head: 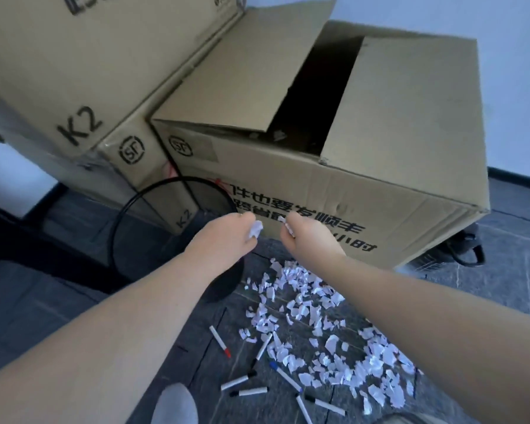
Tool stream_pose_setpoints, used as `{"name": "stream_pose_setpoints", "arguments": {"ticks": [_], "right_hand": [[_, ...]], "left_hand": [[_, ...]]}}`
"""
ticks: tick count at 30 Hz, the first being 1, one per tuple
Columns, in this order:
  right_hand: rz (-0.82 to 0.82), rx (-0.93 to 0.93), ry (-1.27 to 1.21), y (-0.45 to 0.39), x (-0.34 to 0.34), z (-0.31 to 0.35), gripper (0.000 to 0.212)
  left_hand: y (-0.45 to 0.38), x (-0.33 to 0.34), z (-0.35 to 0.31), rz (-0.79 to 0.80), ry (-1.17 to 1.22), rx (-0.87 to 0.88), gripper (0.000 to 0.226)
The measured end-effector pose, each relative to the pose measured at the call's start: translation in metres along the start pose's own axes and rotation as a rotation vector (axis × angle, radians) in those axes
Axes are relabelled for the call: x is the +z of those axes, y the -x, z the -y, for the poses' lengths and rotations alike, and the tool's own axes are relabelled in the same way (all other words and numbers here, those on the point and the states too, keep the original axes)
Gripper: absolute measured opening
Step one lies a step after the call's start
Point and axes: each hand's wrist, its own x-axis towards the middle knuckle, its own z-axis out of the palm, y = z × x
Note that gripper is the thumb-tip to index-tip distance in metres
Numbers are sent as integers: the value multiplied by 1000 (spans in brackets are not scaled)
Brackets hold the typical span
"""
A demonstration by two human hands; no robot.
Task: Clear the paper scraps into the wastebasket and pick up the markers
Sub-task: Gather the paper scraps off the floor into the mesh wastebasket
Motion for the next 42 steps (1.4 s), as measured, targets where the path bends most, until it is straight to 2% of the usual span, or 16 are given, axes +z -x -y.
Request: {"name": "stream_pose_setpoints", "arguments": {"ticks": [5,10,14,16,18,19,22,24,26,31,35,42], "right_hand": [[-93,-89,-87,-48,-3,69,26],[-91,-109,-129,-84,22,112,30],[-83,-135,-115,-102,53,129,43],[-72,-131,-72,-107,71,132,34],[-43,-99,-30,-108,82,130,16],[-20,-85,-11,-108,86,129,16],[51,-101,119,-109,94,119,46],[110,-139,242,-108,95,113,62],[150,-175,322,-108,94,107,67],[278,-222,208,-99,82,102,65],[267,-315,218,-93,83,105,60],[242,-320,237,-84,66,109,59]], "left_hand": [[20,-27,66,-166,-1,-103,22],[32,-23,116,-223,29,-200,22],[33,-6,142,-248,46,-247,19],[31,5,152,-269,81,-275,19],[30,16,156,-285,148,-289,20],[30,22,158,-260,171,-293,24],[30,36,164,-27,100,-371,77],[30,39,166,61,-19,-403,88],[30,37,167,102,-78,-413,90],[34,29,162,123,-109,-397,88],[37,22,157,104,-124,-383,87],[47,4,143,94,-172,-360,86]]}}
